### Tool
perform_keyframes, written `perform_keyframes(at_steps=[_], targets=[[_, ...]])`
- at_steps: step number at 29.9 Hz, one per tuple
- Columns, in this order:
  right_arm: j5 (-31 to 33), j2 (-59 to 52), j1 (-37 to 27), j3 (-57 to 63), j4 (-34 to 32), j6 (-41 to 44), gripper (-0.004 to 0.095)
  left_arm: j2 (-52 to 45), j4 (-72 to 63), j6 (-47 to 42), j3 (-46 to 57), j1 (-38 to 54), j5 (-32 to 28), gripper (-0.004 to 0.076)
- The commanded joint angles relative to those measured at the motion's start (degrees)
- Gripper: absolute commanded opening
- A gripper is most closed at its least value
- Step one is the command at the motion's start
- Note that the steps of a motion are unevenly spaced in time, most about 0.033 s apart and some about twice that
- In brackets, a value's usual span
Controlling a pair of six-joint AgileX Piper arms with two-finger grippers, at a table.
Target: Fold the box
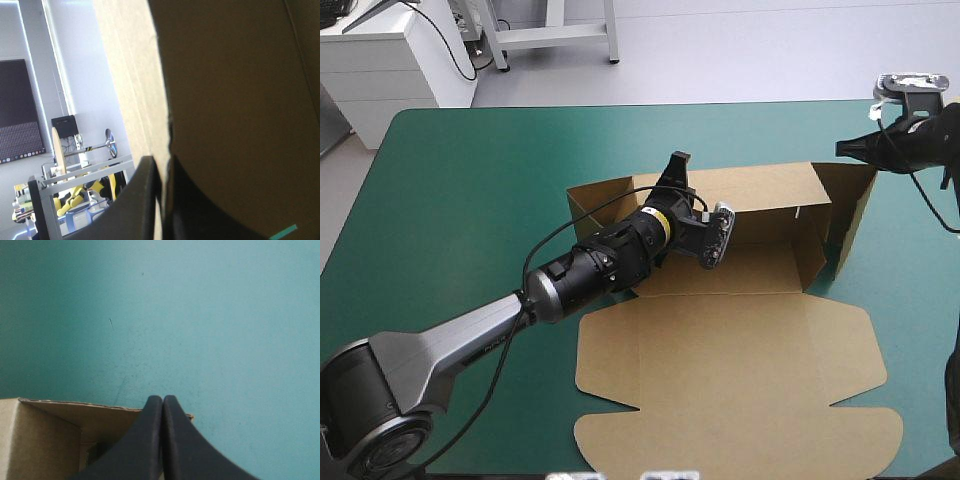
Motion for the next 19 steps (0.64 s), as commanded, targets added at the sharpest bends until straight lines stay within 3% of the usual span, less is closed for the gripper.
perform_keyframes(at_steps=[1,14,19], targets=[[-3.7,-1.0,-0.5,-2.8,2.7,-2.6,-0.0021,0.0,2.4,-5.6,-0.1,-2.6,0.3,-0.0008],[-14.0,-0.4,-0.5,-2.8,9.9,-11.6,-0.0021,0.1,3.0,-7.4,-0.1,-3.2,0.8,-0.0008],[-14.5,2.2,-0.5,-2.8,11.1,-12.3,-0.0021,0.1,3.0,-7.4,-0.1,-3.2,0.9,-0.0008]])
